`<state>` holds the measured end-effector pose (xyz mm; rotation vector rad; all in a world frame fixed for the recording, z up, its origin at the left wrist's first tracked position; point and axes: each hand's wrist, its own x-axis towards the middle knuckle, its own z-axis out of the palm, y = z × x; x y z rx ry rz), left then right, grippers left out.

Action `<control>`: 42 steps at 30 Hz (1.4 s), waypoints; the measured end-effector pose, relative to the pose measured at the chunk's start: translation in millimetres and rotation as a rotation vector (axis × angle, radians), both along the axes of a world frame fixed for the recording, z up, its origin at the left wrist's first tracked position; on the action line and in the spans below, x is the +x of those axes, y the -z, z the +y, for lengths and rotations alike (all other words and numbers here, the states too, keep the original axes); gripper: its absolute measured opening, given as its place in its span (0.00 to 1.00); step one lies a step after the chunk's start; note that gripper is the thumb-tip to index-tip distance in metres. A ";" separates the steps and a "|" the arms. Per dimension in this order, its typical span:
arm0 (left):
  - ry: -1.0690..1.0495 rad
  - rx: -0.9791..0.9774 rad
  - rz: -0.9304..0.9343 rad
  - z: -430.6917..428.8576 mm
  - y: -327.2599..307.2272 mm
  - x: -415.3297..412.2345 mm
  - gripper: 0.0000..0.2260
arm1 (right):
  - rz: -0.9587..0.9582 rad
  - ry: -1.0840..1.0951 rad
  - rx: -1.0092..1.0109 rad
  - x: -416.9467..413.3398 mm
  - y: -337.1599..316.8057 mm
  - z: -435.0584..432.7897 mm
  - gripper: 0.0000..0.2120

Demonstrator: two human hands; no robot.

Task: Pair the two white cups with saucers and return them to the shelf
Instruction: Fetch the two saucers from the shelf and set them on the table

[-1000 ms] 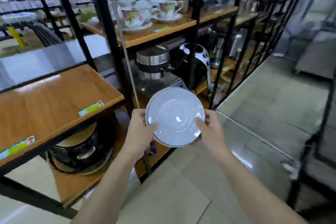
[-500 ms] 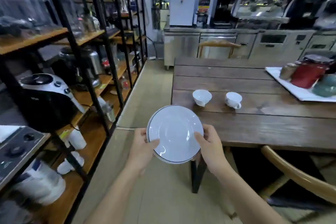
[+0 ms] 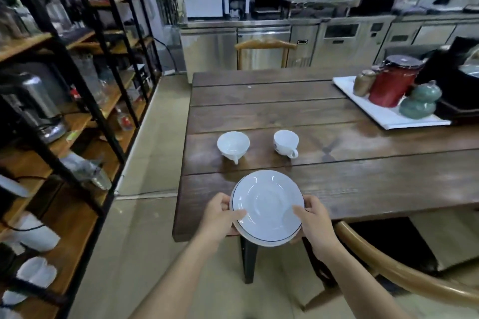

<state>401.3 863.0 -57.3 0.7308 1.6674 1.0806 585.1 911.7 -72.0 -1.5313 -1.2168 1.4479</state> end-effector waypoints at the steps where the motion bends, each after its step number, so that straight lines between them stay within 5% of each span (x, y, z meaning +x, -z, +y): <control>1: 0.007 -0.016 -0.008 13.2 3.6 1.0 0.09 | -0.013 0.016 -0.007 1.0 4.8 11.0 0.07; 11: 0.022 -0.152 -0.020 115.7 38.2 -6.1 0.05 | -0.147 0.034 -0.090 -6.9 34.7 104.2 0.07; 26: 0.030 -0.208 0.088 146.1 69.1 -9.3 0.08 | -0.307 0.004 -0.108 -9.9 66.7 139.6 0.08; 32: 0.036 -0.210 0.226 150.4 74.0 -6.5 0.07 | -0.447 -0.039 -0.079 -10.0 66.3 143.8 0.11; 35: 0.088 -0.241 0.417 153.3 74.3 -4.9 0.05 | -0.585 -0.078 -0.034 -12.1 65.5 143.4 0.20; 42: 0.124 -0.272 0.578 153.6 73.0 -4.7 0.03 | -0.656 -0.113 -0.047 -18.0 58.0 144.0 0.11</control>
